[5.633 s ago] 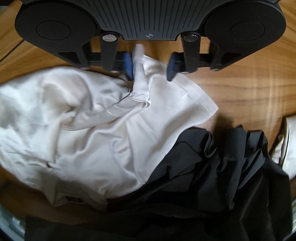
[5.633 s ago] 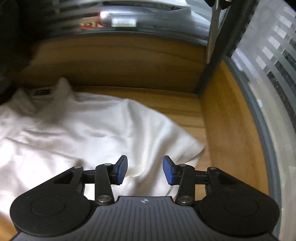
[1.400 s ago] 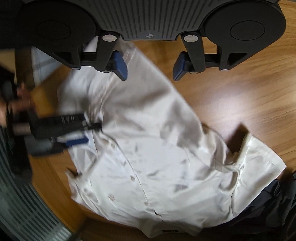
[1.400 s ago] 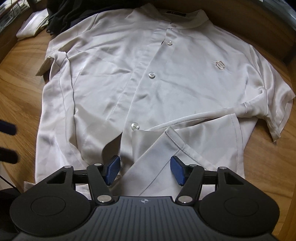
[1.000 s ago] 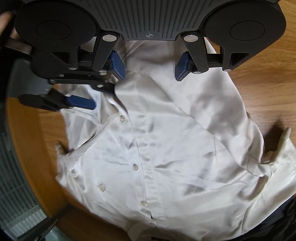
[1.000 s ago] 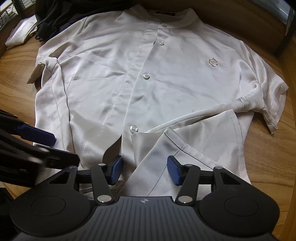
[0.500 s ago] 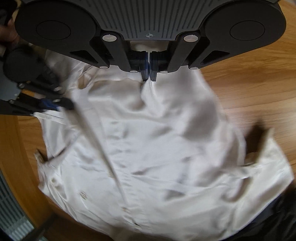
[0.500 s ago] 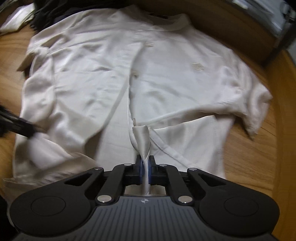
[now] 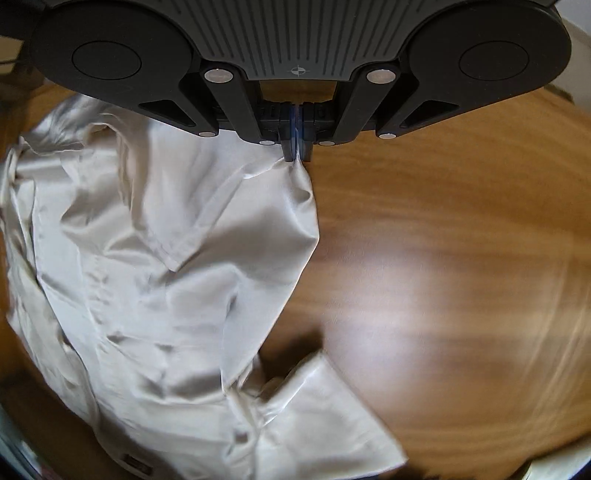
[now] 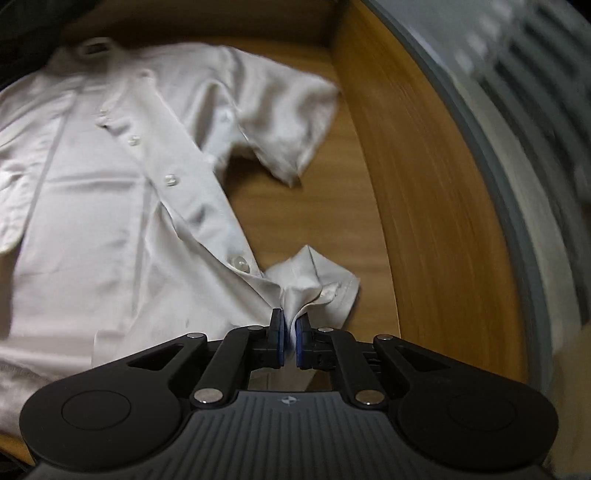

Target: Fold clothes

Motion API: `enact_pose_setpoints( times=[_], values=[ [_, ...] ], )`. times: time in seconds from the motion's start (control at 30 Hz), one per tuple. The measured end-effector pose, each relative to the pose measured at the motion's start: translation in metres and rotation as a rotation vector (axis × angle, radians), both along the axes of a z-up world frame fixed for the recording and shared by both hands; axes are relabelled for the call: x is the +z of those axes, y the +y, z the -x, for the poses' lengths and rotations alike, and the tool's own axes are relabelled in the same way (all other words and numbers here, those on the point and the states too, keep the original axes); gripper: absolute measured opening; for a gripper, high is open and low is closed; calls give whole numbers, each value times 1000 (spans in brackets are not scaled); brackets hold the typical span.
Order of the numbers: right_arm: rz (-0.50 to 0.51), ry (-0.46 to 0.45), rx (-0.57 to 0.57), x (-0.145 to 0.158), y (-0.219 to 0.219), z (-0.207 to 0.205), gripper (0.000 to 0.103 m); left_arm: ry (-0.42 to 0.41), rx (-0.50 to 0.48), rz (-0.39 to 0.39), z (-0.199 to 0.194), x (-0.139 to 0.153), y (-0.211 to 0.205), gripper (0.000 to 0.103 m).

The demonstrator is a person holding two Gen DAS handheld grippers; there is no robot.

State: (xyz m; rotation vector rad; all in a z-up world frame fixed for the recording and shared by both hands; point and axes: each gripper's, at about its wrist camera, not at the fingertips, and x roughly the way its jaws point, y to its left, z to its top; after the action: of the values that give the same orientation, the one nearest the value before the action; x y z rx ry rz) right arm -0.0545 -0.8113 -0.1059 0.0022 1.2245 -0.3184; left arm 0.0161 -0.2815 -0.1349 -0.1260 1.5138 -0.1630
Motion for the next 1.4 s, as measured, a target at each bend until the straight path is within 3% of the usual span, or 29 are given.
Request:
enact_pose_setpoints(
  times=[0.1,0.17,0.23,0.4,0.47,0.63,0.77,0.9,1.0,1.07,1.1,1.13,1.27,1.3,1.33,1.37,1.4],
  values=[
    [-4,28,-9,-14,1,4,9,10,3,-4,8,-4,-2,4],
    [10,28,-1,-14,4,7,18,11,-4,2,10,-2,-1,5],
    [10,1,-4,-4,4,13,42,-3,-12,15,10,5,0,7],
    [-44,-68,31,34,18,21,55,-79,-55,31,7,40,3,21],
    [-105,-93,76,45,32,24,57,-103,-77,60,4,52,-2,25],
    [-226,-97,212,43,77,18,57,-132,-157,134,-15,54,-48,50],
    [-273,-80,276,30,108,8,57,-124,-252,161,-12,42,-87,61],
    [-313,-60,343,18,129,7,57,-88,-299,202,-9,26,-113,61],
    [-320,-32,395,6,141,10,58,-59,-319,179,-8,11,-124,54],
    [-320,-10,419,-2,146,12,58,-48,-323,158,-4,3,-130,33],
    [-319,0,429,-7,148,14,58,-47,-325,144,-1,1,-132,14],
    [-313,12,444,-10,150,17,58,-52,-330,133,3,0,-133,5],
    [-312,40,471,-16,154,31,55,-116,-339,144,28,12,-130,3],
    [-321,46,460,-16,153,36,41,-131,-336,146,34,16,-128,3],
    [-339,57,458,-17,152,41,14,-140,-327,149,41,19,-124,3],
    [-351,65,452,-18,152,45,3,-145,-313,153,47,23,-119,3],
    [-359,69,445,-17,151,51,0,-151,-298,155,53,26,-114,3]
  ],
)
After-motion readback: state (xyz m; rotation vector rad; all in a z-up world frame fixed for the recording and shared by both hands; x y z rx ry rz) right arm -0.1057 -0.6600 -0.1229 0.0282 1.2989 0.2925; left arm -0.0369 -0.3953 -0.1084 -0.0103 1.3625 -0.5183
